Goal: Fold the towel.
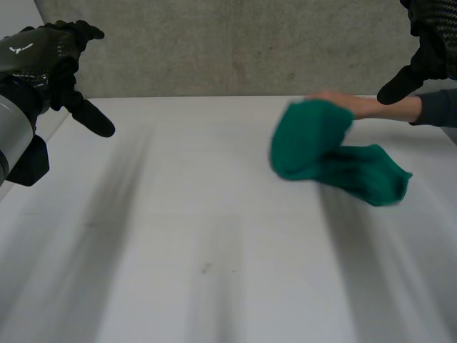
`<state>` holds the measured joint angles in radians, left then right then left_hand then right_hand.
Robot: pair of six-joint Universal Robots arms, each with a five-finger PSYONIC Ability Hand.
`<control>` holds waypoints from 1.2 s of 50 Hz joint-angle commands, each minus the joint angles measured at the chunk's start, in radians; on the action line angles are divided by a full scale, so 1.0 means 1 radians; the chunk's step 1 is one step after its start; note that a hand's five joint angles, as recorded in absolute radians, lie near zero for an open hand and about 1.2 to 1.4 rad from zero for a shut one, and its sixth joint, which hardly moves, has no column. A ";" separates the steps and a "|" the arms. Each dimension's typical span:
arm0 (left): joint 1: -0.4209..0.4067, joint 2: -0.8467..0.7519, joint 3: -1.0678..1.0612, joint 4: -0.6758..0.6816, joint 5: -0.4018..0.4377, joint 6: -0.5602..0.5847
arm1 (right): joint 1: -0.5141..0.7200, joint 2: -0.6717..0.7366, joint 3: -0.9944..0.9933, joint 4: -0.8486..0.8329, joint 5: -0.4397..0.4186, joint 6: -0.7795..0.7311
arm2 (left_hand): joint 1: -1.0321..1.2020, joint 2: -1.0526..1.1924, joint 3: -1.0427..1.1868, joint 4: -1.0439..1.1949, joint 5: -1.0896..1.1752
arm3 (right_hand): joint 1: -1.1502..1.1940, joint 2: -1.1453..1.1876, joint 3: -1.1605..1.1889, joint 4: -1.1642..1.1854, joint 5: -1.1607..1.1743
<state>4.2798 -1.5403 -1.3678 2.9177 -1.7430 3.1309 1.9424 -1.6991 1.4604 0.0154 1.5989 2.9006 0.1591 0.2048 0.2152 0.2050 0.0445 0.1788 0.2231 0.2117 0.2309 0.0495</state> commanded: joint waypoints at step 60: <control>-0.084 -0.860 0.249 0.348 0.284 0.232 | 0.082 0.909 -0.385 -0.003 -0.220 0.354 | 0.116 0.070 0.060 0.070 0.056 | -0.004 -0.049 -0.037 -0.056 -0.049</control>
<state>4.1981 -2.3060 -1.1525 3.1891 -1.4604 3.2480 2.0008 -0.9760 1.2059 0.0100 1.3916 3.1707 0.1645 0.2051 0.2152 0.2052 0.0449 0.1792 0.2231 0.2117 0.2309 0.0495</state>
